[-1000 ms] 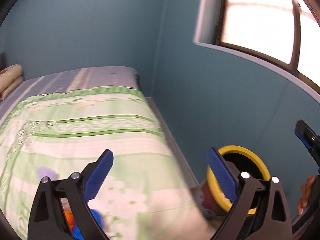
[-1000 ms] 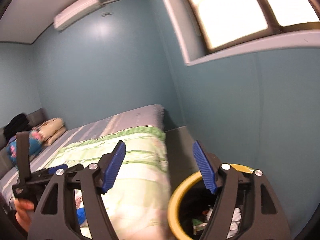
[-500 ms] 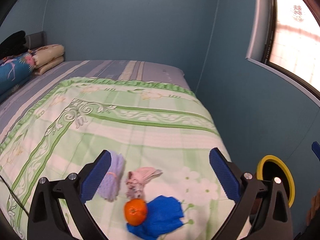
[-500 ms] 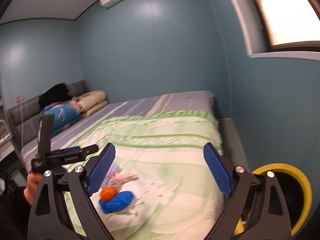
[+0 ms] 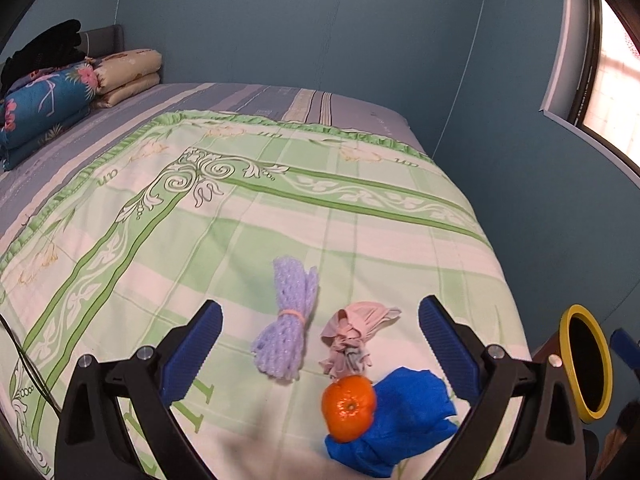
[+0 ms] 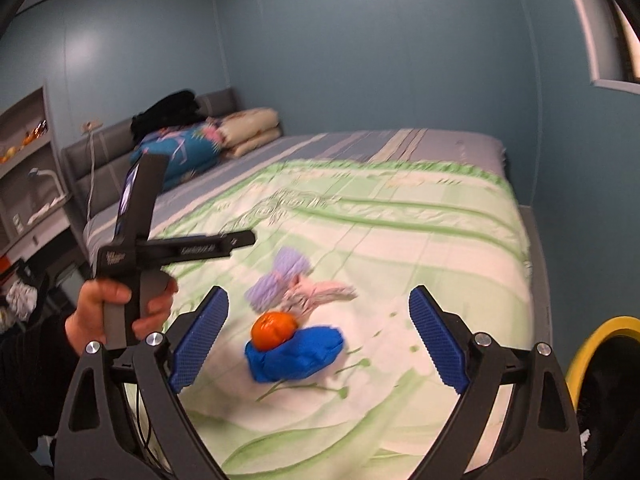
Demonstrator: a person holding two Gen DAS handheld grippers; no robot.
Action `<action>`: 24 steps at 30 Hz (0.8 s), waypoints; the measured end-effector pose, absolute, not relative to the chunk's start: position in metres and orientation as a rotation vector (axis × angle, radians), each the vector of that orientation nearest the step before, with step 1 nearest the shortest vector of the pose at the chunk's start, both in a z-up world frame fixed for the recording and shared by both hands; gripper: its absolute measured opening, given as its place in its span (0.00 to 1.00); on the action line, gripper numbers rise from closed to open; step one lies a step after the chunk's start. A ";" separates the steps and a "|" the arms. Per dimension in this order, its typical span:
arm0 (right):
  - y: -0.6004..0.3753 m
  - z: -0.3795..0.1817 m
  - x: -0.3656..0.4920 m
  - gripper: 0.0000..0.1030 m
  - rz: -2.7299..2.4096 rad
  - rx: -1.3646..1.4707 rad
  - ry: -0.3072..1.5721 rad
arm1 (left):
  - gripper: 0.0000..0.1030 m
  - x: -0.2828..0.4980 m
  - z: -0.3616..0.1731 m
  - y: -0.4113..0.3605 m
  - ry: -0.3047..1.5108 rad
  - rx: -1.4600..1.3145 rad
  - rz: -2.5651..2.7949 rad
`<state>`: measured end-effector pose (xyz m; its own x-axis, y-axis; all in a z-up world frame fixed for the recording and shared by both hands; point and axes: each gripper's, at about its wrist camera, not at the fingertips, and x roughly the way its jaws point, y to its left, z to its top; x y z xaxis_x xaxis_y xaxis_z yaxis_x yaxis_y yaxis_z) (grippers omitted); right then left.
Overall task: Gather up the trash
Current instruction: 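Move both tools back over the remaining trash on the bed, then grasp the lavender mesh net with the left tool while the right tool grasps the blue plastic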
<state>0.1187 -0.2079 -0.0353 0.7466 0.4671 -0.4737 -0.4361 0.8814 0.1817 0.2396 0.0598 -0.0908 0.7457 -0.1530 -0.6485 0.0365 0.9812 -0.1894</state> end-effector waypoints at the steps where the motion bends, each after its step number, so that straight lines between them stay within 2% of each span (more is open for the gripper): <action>1: -0.203 -0.042 0.122 0.85 0.513 0.050 0.548 | 0.92 0.242 -0.095 0.063 0.730 -0.176 -0.104; 15: -0.150 -0.120 0.159 0.85 0.608 -0.062 0.748 | 0.92 0.272 -0.156 0.082 0.833 -0.232 -0.089; 24: -0.125 -0.146 0.182 0.85 0.641 -0.149 0.830 | 0.92 0.293 -0.165 0.077 0.849 -0.185 -0.081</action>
